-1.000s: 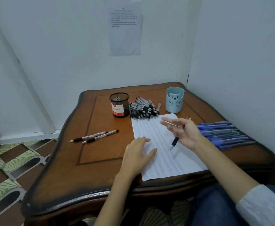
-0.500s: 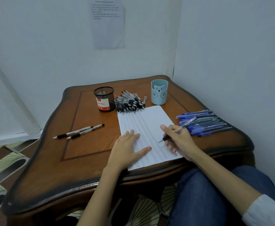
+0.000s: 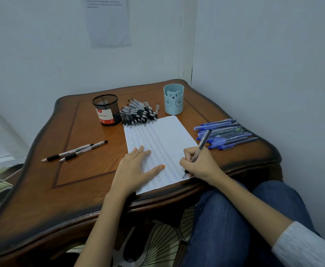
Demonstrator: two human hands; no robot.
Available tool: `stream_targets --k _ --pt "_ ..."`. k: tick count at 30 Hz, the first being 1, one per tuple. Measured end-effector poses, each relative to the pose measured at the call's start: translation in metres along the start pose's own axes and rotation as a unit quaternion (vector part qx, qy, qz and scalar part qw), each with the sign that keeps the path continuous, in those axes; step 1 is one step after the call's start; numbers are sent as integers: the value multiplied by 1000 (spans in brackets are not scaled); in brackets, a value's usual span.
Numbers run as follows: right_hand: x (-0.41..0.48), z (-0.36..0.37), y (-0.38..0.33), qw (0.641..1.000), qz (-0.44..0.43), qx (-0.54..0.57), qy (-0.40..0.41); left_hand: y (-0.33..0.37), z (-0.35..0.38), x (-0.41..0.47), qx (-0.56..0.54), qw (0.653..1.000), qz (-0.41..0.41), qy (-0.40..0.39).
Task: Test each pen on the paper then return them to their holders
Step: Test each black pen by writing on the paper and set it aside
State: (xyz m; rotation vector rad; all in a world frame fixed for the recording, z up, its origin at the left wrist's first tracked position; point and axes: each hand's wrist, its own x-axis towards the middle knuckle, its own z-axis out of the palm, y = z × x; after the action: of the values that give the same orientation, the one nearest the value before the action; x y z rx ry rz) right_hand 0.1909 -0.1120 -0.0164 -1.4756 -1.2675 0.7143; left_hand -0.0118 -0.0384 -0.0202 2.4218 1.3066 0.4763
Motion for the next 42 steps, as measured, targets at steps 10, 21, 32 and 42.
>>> stream_targets --k 10,21,32,42 --pt "0 0 0 1000 -17 -4 -19 -1 0 0 -4 1000 -5 0" --pt "0 -2 -2 1000 -9 5 -2 -1 1 0 -11 1000 -1 11" --pt "-1 -2 -3 1000 -15 17 -20 0 0 -1 -9 1000 -4 7" --pt "1 -3 -1 1000 -19 17 -10 0 0 -1 -10 1000 -4 9"
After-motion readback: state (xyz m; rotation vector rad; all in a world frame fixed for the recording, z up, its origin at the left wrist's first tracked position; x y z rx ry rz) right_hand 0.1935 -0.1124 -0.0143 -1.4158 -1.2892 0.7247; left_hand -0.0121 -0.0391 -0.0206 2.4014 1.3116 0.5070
